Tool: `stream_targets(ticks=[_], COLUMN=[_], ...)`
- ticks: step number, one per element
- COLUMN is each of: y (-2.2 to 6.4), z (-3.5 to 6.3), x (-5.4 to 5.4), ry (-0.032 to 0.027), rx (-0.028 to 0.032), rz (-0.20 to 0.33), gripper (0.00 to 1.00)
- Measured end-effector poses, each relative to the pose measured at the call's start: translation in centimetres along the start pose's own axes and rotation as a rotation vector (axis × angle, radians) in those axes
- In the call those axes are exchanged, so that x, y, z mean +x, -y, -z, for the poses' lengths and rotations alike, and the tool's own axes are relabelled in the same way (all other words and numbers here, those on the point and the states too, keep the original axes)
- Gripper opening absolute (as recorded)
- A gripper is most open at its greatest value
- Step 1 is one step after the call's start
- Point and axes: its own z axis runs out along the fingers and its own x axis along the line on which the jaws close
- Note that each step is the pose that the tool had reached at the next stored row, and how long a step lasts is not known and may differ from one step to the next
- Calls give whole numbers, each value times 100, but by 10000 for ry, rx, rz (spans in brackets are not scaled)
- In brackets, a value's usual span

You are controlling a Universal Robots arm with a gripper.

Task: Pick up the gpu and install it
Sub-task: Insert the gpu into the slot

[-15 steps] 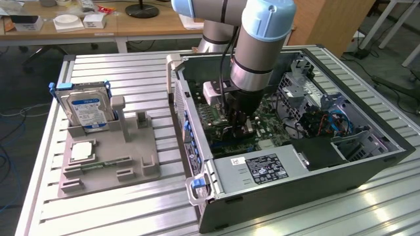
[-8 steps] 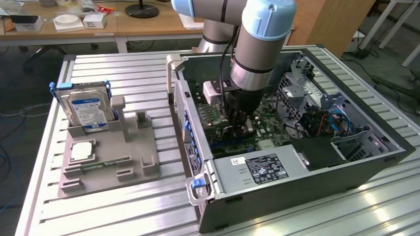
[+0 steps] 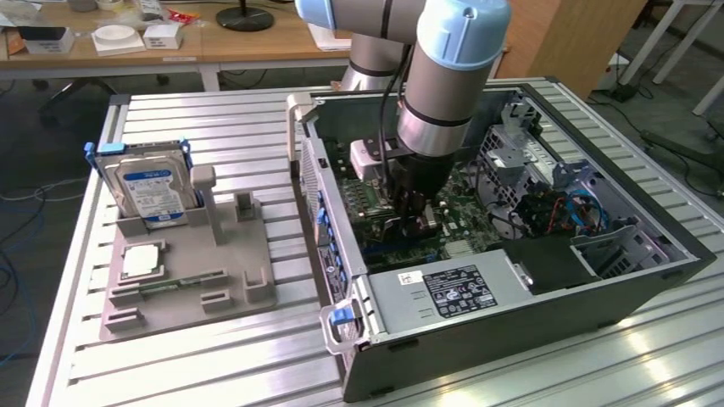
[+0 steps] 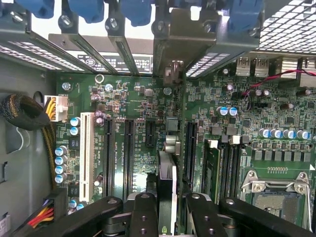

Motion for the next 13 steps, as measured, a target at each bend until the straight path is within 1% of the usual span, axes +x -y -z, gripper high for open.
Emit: stream_targets(ticks=[8, 13], y=[0, 0], z=[-2, -33], x=[0, 1], ry=[0, 3], rx=[-3, -3], rz=[41, 41], gripper=[27, 27])
